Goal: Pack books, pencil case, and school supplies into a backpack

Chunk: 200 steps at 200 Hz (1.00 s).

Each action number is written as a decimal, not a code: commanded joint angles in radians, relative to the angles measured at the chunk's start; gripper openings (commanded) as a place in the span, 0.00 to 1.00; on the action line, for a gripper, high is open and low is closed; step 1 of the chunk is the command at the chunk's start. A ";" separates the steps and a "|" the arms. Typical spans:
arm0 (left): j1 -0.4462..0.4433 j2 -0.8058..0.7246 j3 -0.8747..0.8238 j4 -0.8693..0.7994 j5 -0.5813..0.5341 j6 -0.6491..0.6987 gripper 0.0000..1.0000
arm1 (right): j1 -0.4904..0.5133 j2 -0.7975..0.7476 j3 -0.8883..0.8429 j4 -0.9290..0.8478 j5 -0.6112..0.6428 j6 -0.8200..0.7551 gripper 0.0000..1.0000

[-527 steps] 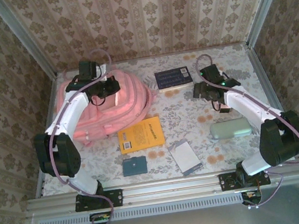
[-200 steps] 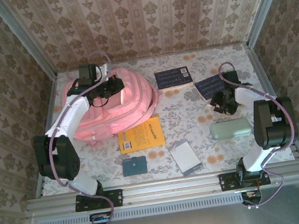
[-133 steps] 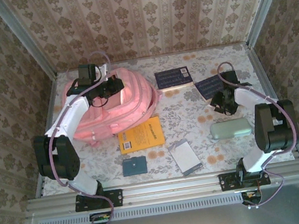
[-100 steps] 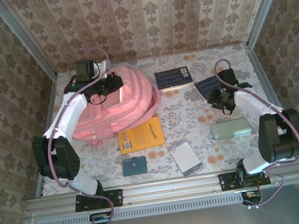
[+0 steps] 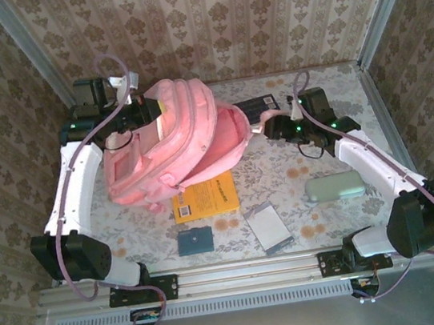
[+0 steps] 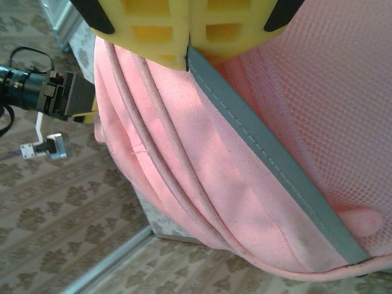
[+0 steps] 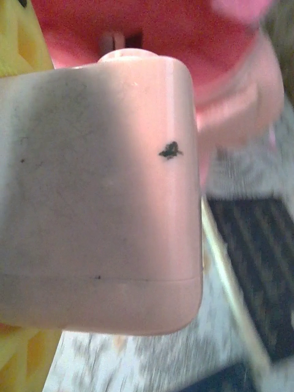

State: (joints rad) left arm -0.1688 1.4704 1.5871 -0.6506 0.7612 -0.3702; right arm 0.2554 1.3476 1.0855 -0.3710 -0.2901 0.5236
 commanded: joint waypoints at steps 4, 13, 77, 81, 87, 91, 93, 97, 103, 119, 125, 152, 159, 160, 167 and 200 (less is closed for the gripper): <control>-0.008 -0.056 0.032 0.175 0.195 0.003 0.00 | 0.058 0.002 0.079 0.078 -0.148 -0.013 0.56; -0.007 -0.059 0.031 0.178 0.205 0.007 0.00 | 0.076 0.001 0.090 0.075 -0.150 -0.021 0.56; -0.027 -0.071 -0.019 0.295 0.280 -0.034 0.00 | 0.156 0.097 0.159 0.045 -0.150 -0.035 0.56; -0.028 -0.072 -0.020 0.296 0.280 -0.033 0.00 | 0.162 0.110 0.165 0.049 -0.156 -0.036 0.56; -0.028 -0.073 -0.023 0.301 0.283 -0.036 0.00 | 0.173 0.135 0.177 0.050 -0.159 -0.033 0.56; -0.029 -0.073 -0.024 0.307 0.286 -0.037 0.00 | 0.179 0.152 0.189 0.050 -0.159 -0.029 0.56; -0.029 -0.073 -0.025 0.311 0.287 -0.040 0.00 | 0.182 0.160 0.194 0.049 -0.160 -0.028 0.56; -0.029 -0.073 -0.027 0.320 0.293 -0.042 0.00 | 0.187 0.178 0.202 0.053 -0.167 -0.023 0.56; -0.029 -0.072 -0.029 0.325 0.298 -0.045 0.00 | 0.197 0.206 0.219 0.063 -0.180 -0.015 0.56; -0.031 -0.072 -0.036 0.341 0.303 -0.048 0.00 | 0.222 0.285 0.266 0.089 -0.201 0.020 0.56; -0.030 -0.072 -0.041 0.350 0.306 -0.053 0.00 | 0.231 0.316 0.282 0.106 -0.214 0.037 0.57; -0.029 -0.073 -0.061 0.385 0.312 -0.070 0.00 | 0.259 0.478 0.339 0.239 -0.277 0.194 0.57; -0.028 -0.071 -0.062 0.386 0.311 -0.071 0.00 | 0.266 0.523 0.355 0.285 -0.298 0.241 0.58; -0.028 -0.071 -0.062 0.386 0.309 -0.070 0.00 | 0.268 0.528 0.357 0.290 -0.300 0.248 0.58; -0.025 -0.071 -0.066 0.388 0.307 -0.073 0.00 | 0.279 0.572 0.378 0.326 -0.313 0.281 0.61; -0.011 -0.065 -0.089 0.451 0.298 -0.120 0.00 | 0.341 0.759 0.493 0.411 -0.333 0.367 0.65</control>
State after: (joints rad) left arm -0.1886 1.4700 1.4902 -0.4026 0.9878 -0.4561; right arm 0.5533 2.0113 1.4971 -0.1066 -0.5472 0.7609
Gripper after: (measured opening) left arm 0.050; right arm 0.661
